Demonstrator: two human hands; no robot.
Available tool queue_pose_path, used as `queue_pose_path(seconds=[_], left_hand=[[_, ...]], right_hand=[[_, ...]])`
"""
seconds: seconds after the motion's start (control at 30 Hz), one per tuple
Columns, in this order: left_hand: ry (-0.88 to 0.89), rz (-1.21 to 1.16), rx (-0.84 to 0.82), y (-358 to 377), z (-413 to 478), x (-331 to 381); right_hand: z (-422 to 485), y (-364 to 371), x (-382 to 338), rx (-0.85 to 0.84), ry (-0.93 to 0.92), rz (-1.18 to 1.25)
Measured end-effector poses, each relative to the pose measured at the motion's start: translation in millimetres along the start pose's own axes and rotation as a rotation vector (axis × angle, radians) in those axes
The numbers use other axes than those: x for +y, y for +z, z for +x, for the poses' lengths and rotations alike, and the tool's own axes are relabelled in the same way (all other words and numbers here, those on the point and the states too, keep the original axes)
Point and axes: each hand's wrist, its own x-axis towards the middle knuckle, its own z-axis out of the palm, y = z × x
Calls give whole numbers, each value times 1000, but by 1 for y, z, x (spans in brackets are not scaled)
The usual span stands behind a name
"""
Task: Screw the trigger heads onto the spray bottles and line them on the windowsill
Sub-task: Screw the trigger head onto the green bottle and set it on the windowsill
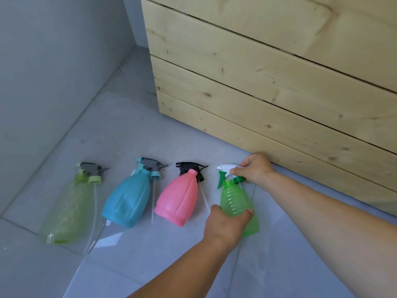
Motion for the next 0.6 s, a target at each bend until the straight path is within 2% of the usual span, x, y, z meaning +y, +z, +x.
queue_pose_path(seconds=[0.3, 0.47, 0.6], left_hand=[[82, -119, -62, -25, -32, -4], [151, -120, -70, -43, -56, -2], [241, -105, -105, -62, -86, 4]], right_hand=[[-24, -3, -14, -68, 0, -124], [-43, -12, -11, -152, 8, -29], [-83, -37, -38, -198, -6, 103]])
